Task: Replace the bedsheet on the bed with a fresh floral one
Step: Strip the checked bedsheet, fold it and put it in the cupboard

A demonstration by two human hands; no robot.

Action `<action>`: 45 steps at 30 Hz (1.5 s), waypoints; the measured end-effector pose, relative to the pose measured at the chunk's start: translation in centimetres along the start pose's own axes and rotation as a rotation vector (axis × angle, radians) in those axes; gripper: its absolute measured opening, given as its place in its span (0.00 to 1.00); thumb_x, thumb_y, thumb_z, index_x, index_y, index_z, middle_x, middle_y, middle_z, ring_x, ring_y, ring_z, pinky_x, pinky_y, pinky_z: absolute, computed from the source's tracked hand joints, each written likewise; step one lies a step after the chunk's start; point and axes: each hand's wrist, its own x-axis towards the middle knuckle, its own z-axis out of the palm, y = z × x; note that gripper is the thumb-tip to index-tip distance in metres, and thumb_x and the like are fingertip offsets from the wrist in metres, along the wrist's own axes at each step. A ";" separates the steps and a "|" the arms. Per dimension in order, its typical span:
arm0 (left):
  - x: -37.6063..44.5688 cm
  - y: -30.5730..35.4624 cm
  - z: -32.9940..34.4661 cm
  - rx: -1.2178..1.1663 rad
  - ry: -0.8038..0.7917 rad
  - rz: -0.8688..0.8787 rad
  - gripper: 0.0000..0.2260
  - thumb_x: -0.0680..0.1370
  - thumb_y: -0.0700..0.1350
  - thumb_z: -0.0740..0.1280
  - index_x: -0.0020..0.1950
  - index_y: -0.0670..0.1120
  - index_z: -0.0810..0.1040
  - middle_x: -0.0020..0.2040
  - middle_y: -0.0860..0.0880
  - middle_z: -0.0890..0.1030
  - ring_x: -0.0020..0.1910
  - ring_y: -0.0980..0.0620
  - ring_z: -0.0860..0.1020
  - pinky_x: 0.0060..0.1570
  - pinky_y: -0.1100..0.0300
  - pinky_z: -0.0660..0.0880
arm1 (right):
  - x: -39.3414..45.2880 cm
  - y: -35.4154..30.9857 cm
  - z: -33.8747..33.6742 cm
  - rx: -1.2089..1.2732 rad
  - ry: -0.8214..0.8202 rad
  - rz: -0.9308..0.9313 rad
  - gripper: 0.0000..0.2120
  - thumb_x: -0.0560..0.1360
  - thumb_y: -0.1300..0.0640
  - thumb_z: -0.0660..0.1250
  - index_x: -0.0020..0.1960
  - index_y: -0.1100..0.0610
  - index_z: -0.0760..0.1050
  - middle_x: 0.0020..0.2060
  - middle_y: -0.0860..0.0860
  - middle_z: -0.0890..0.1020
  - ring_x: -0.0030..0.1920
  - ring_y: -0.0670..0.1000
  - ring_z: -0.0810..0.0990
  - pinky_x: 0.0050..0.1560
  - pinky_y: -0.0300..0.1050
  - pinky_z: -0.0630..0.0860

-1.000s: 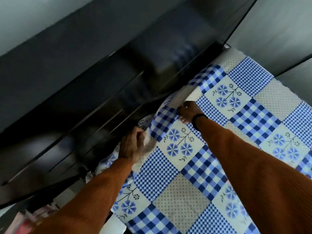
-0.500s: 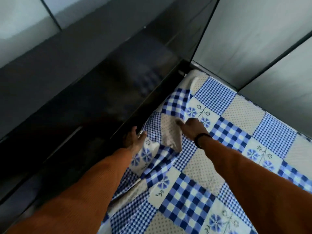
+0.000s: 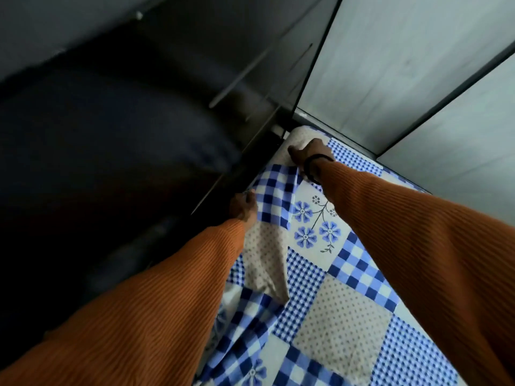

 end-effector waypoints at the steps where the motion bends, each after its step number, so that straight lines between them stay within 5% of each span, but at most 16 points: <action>1: 0.3 0.8 0.4 0.007 0.014 0.024 0.22 0.86 0.53 0.57 0.72 0.38 0.74 0.71 0.37 0.75 0.69 0.38 0.73 0.65 0.52 0.69 | 0.2 -0.2 0.0 -0.043 -0.004 -0.011 0.26 0.76 0.41 0.65 0.65 0.59 0.74 0.59 0.60 0.82 0.56 0.60 0.82 0.57 0.50 0.78; 4: 1.2 3.3 1.2 0.029 0.071 0.063 0.18 0.86 0.49 0.59 0.67 0.38 0.77 0.66 0.37 0.79 0.65 0.39 0.76 0.61 0.52 0.71 | 0.7 -0.7 0.1 -0.149 -0.032 -0.042 0.22 0.77 0.51 0.67 0.67 0.61 0.73 0.61 0.61 0.80 0.60 0.61 0.80 0.56 0.51 0.76; 8: 1.3 4.6 1.8 0.050 0.160 0.049 0.12 0.83 0.41 0.63 0.61 0.38 0.82 0.60 0.36 0.81 0.60 0.39 0.80 0.59 0.52 0.76 | 0.8 -0.2 -0.2 -0.195 -0.039 -0.105 0.08 0.76 0.61 0.64 0.54 0.61 0.75 0.48 0.60 0.80 0.44 0.57 0.77 0.40 0.46 0.71; 13: -0.8 5.1 1.8 0.131 0.312 0.230 0.09 0.83 0.43 0.62 0.57 0.45 0.81 0.58 0.41 0.81 0.58 0.41 0.79 0.59 0.48 0.78 | 1.2 1.5 -1.5 -0.012 0.105 -0.236 0.15 0.79 0.52 0.61 0.53 0.63 0.78 0.52 0.63 0.83 0.52 0.63 0.81 0.43 0.46 0.66; 17: -3.1 8.2 2.9 0.077 0.282 0.512 0.08 0.84 0.46 0.60 0.55 0.44 0.77 0.54 0.43 0.81 0.56 0.42 0.76 0.52 0.55 0.68 | 0.4 4.3 -4.0 0.099 0.298 -0.328 0.11 0.80 0.52 0.60 0.45 0.59 0.70 0.48 0.66 0.81 0.48 0.65 0.78 0.41 0.48 0.62; 22: -5.8 10.9 4.6 -0.069 0.204 0.899 0.06 0.82 0.41 0.65 0.46 0.42 0.76 0.41 0.46 0.80 0.41 0.45 0.77 0.43 0.50 0.72 | -2.6 7.8 -6.5 0.297 0.501 -0.316 0.12 0.82 0.56 0.59 0.45 0.64 0.72 0.39 0.57 0.76 0.41 0.56 0.73 0.39 0.43 0.59; 27: -8.4 8.9 5.8 0.117 -0.171 1.138 0.06 0.83 0.43 0.63 0.49 0.44 0.78 0.43 0.51 0.81 0.43 0.50 0.78 0.44 0.50 0.75 | -5.6 13.3 -7.9 0.414 0.675 -0.180 0.11 0.82 0.59 0.59 0.46 0.66 0.72 0.38 0.55 0.74 0.40 0.52 0.69 0.37 0.43 0.56; 31: -7.5 3.9 5.6 0.341 -0.050 0.913 0.15 0.80 0.51 0.62 0.62 0.47 0.80 0.59 0.46 0.79 0.59 0.44 0.76 0.59 0.46 0.75 | -7.3 17.3 -6.6 0.363 0.544 0.012 0.11 0.82 0.57 0.58 0.45 0.63 0.69 0.34 0.52 0.71 0.41 0.56 0.70 0.37 0.47 0.55; 34: -6.8 2.4 2.9 0.329 0.028 0.608 0.25 0.81 0.57 0.58 0.72 0.44 0.73 0.65 0.41 0.75 0.64 0.41 0.72 0.65 0.49 0.70 | -8.0 16.6 -5.8 0.435 0.637 0.055 0.10 0.82 0.58 0.57 0.44 0.61 0.68 0.35 0.55 0.71 0.41 0.55 0.70 0.38 0.46 0.55; 39: -5.0 5.0 0.4 0.256 -0.172 0.338 0.23 0.83 0.56 0.63 0.72 0.43 0.74 0.64 0.43 0.81 0.65 0.45 0.77 0.65 0.56 0.72 | -11.4 18.6 -4.3 0.480 0.726 0.144 0.12 0.83 0.58 0.56 0.46 0.66 0.70 0.38 0.58 0.72 0.39 0.54 0.68 0.38 0.47 0.56; 43: -3.4 6.7 2.1 0.118 -0.204 0.207 0.36 0.71 0.70 0.63 0.70 0.47 0.76 0.59 0.47 0.85 0.60 0.46 0.82 0.63 0.49 0.77 | -10.9 22.9 -3.1 0.378 0.510 0.273 0.20 0.80 0.48 0.60 0.46 0.67 0.73 0.37 0.60 0.75 0.41 0.60 0.75 0.40 0.49 0.65; 45: -1.5 6.7 4.7 0.039 -0.248 0.171 0.39 0.68 0.71 0.64 0.71 0.48 0.74 0.57 0.46 0.85 0.58 0.45 0.83 0.62 0.46 0.79 | -9.5 22.7 -3.1 0.322 0.410 0.342 0.16 0.80 0.49 0.65 0.47 0.64 0.74 0.40 0.61 0.79 0.45 0.62 0.79 0.43 0.51 0.72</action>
